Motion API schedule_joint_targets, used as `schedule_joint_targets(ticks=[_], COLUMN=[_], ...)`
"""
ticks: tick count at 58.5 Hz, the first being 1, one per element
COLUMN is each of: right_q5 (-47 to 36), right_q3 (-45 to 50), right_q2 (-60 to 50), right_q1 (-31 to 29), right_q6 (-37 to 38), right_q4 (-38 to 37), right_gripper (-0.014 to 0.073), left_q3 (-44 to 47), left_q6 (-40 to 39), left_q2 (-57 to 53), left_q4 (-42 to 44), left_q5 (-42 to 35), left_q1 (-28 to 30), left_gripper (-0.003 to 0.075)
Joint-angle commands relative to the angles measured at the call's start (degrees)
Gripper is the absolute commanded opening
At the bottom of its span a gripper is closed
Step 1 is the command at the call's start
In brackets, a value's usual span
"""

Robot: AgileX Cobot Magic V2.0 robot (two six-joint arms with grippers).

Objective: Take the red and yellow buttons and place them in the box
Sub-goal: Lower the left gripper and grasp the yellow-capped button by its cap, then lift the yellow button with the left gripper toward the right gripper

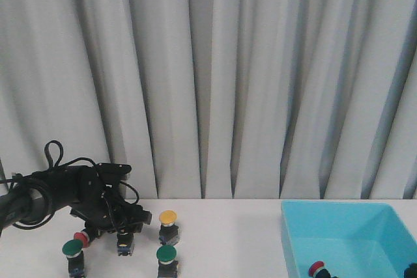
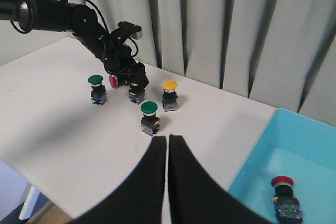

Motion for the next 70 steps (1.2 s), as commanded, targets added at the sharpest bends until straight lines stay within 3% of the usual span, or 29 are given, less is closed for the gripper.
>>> schedule_joint_targets(ticks=[1, 22, 31, 48, 70], right_q5=[-2.7, -2.7, -2.9, -4.5, -14.7], right_q3=[-1.4, -1.4, -1.4, -1.4, -2.1], right_q2=[0.2, 0.2, 0.2, 0.2, 5.3], right_q1=[0.0, 0.0, 0.0, 0.0, 0.0], right_q6=[0.0, -0.1, -0.1, -0.5, -4.4], right_q4=[2.3, 2.2, 2.2, 1.2, 1.1], right_gripper=[-0.0004, -0.0004, -0.0004, -0.0004, -0.0004], left_q3=[-2.0, -2.0, -2.2, -2.2, -2.2], left_q6=[-0.5, -0.2, -0.2, -0.2, -0.3], left_q2=[-3.8, -3.9, -4.2, -9.1, -25.6], left_q4=[-0.7, -0.7, -0.7, -0.7, -2.2], left_q5=[-1.9, -1.9, -1.9, -0.9, 6.7], left_q1=[0.1, 0.1, 0.1, 0.1, 0.3], left_gripper=[0.0405, 0.0132, 0.0055, 0.0012, 0.0012])
